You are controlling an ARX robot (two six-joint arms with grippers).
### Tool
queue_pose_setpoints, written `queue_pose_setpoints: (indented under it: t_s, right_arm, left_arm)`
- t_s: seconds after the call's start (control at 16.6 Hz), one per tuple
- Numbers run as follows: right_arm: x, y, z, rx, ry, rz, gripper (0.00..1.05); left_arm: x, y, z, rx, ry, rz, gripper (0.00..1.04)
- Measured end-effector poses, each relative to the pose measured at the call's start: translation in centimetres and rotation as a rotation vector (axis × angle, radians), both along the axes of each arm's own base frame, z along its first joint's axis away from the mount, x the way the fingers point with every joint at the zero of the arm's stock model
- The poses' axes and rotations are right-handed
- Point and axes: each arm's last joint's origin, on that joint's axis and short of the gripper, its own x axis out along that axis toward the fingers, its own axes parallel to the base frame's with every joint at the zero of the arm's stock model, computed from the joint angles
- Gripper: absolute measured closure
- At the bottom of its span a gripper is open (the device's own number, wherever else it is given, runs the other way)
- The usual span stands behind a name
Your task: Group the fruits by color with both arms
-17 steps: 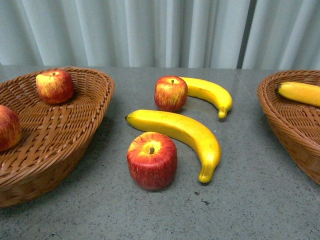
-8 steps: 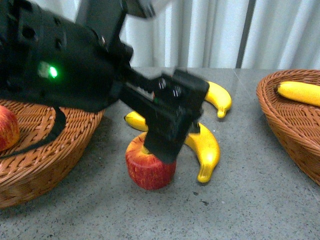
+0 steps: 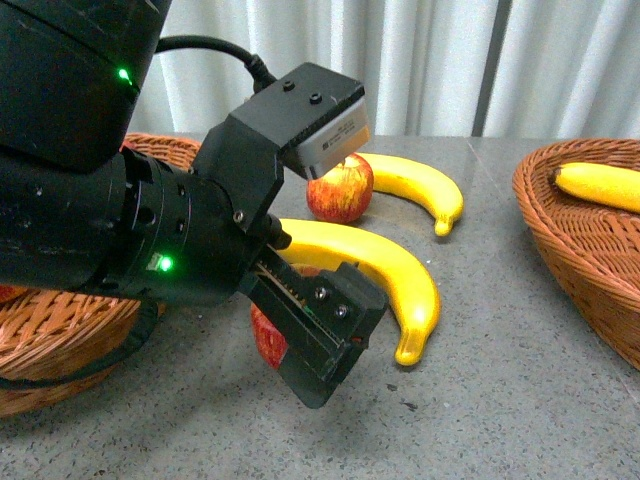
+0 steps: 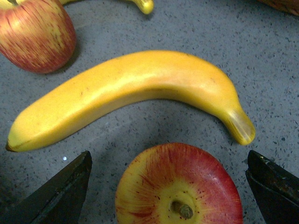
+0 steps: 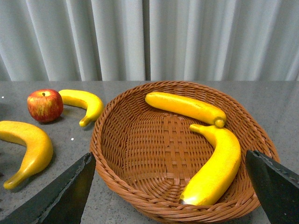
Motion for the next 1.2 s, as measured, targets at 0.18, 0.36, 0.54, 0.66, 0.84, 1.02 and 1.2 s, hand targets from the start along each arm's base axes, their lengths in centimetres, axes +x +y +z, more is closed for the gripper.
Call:
queue_pose_setpoints:
  t_s: [0.18, 0.36, 0.54, 0.66, 0.84, 1.02, 1.2]
  right_arm:
    - [0.0, 0.0, 0.0, 0.000, 0.000, 0.000, 0.07]
    - [0.0, 0.0, 0.0, 0.000, 0.000, 0.000, 0.07]
    - [0.0, 0.0, 0.0, 0.000, 0.000, 0.000, 0.07]
    - [0.0, 0.0, 0.0, 0.000, 0.000, 0.000, 0.07]
    - [0.0, 0.0, 0.0, 0.000, 0.000, 0.000, 0.07]
    - [0.0, 0.0, 0.0, 0.000, 0.000, 0.000, 0.07]
    - [0.0, 0.0, 0.0, 0.000, 0.000, 0.000, 0.07]
  left_arm:
    - [-0.2, 0.0, -0.8, 0.025, 0.026, -0.013, 0.07]
    - [-0.5, -0.3, -1.3, 0.060, 0.027, -0.028, 0.29]
    - [-0.6, -0.1, -1.0, 0.062, 0.026, -0.032, 0.39]
    - [-0.3, 0.4, 0.6, 0.016, -0.041, 0.027, 0.39]
    - [0.7, 2.8, 6.2, -0.153, -0.186, 0.299, 0.40]
    - [1.5, 6.0, 5.7, -0.245, -0.078, 0.664, 0.40]
    - [1.5, 7.3, 4.0, -0.264, 0.008, 0.839, 0.40]
